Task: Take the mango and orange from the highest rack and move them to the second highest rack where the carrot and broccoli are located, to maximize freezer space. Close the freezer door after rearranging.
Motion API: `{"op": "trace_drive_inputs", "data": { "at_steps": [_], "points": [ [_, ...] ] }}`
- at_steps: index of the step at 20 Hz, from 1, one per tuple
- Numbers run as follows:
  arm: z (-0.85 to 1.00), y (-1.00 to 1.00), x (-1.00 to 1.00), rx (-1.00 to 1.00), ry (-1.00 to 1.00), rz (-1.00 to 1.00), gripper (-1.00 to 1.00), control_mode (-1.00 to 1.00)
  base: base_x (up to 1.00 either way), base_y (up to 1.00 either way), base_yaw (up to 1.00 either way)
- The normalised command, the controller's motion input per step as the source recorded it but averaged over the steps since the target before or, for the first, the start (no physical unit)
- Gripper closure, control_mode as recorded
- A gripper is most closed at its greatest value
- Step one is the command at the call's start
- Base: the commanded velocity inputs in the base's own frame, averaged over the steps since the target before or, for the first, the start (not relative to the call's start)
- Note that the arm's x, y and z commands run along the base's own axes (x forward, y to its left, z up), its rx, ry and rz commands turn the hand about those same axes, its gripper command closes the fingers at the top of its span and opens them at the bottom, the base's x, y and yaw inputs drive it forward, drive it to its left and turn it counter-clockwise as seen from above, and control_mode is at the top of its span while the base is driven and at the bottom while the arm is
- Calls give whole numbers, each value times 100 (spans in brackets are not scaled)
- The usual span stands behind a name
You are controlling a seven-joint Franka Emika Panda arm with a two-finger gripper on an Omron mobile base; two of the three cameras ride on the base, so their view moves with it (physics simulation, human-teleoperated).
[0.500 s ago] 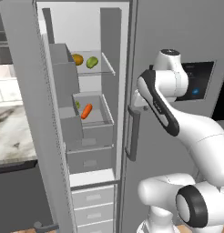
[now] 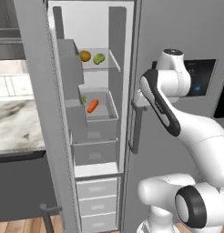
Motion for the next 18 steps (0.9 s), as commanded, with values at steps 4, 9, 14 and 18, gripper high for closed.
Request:
{"op": "trace_drive_inputs", "data": {
  "at_steps": [4, 9, 14, 18],
  "points": [
    [0, 0, 0, 0, 0, 0, -100, 100, -36, 19, 43],
    [0, 0, 0, 0, 0, 0, -100, 100, -10, 7, 35],
    [0, 0, 0, 0, 0, 0, -100, 100, 18, 18, 30],
    [0, 0, 0, 0, 0, 0, -100, 100, 28, 3, 28]
  ]
}}
